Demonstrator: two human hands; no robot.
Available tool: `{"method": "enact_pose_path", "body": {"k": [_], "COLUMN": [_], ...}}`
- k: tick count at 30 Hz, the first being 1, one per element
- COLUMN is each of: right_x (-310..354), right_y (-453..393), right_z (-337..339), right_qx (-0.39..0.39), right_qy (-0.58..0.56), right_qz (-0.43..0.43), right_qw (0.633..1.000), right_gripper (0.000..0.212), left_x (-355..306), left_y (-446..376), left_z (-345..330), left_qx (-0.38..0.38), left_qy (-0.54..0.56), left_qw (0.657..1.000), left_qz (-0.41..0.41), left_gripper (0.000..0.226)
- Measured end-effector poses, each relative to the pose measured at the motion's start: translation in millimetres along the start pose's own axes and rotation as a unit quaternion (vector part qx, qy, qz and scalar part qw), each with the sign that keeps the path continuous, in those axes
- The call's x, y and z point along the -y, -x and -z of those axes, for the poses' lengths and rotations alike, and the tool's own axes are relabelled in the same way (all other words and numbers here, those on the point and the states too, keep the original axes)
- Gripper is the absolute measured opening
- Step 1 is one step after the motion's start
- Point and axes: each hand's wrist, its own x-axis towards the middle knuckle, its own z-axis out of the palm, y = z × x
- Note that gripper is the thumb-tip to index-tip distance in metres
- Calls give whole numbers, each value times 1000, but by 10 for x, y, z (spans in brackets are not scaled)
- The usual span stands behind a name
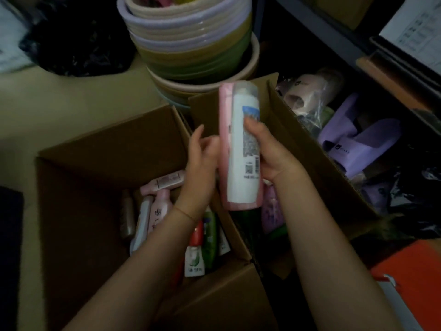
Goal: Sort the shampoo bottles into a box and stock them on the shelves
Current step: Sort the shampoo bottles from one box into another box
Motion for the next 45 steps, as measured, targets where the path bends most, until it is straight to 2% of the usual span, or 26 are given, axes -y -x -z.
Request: {"method": "enact_pose_path", "body": {"k": [2, 4, 7, 10, 12, 15, 17, 20, 23, 26, 28, 31, 32, 35, 37, 39, 42, 44, 45], "right_x": [-11, -165, -581, -1004, -1116, -981, -793, -596, -409, -258, -214, -279, -320, -518, -631, -711, -677, -603, -579], "right_y": [-28, -118, -305, -396, -421, -395, -364, -343, -364, -368, -345, -298, -281, -196, -82, 64, 232, 268, 262], "right_z": [-378, -708, -952, -1009, -1002, -973, -921, -818, -557, -176, 87, 487, 611, 991, 1191, 1315, 1265, 1164, 1149], "right_qx": [53, 62, 18, -9, -19, 3, 23, 77, 2, -106, -168, -253, -278, -331, -307, -235, -86, 12, 34], "right_qy": [7, 48, 113, 160, 210, 261, 230, 130, -15, -161, -207, -282, -282, -138, -40, 41, 174, 178, 166], "right_qz": [12, -11, -92, -190, -211, -164, -122, -68, 8, 76, 105, 93, 68, -41, -130, -220, -303, -311, -308], "right_qw": [998, 997, 989, 969, 955, 951, 965, 986, 1000, 978, 958, 921, 916, 933, 942, 946, 933, 934, 936], "right_gripper": [36, 41, 49, 66, 69, 18, 15, 28, 25, 25, 26, 27, 27, 26, 28, 29, 30, 32, 33], "left_x": [-168, -256, -109, 321, 594, 896, 1015, 1094, 1016, 676, 405, 173, 158, 225, 308, 359, 371, 385, 381], "left_y": [-41, 23, 198, 314, 313, 298, 316, 321, 186, 3, -49, -47, -35, -11, -3, -20, -60, -76, -73], "left_z": [282, 592, 978, 1207, 1280, 1322, 1302, 1232, 1124, 791, 462, -3, -139, -423, -494, -504, -518, -540, -543], "left_qx": [45, 71, 50, -5, -42, -61, -74, -142, -192, -174, -151, -66, -26, 92, 174, 227, 228, 227, 222], "left_qy": [107, 127, 174, 191, 183, 150, 108, 5, -110, -140, -213, -321, -346, -447, -542, -595, -607, -606, -612], "left_qw": [993, 988, 968, 946, 935, 935, 941, 941, 949, 970, 965, 912, 895, 831, 761, 715, 702, 700, 699], "left_qz": [38, 51, 172, 263, 300, 314, 312, 306, 225, 92, -36, -247, -279, -319, -311, -287, -295, -301, -295], "left_gripper": [87, 75, 48, 58, 59, 58, 58, 52, 60, 53, 50, 49, 49, 46, 51, 61, 65, 58, 54]}}
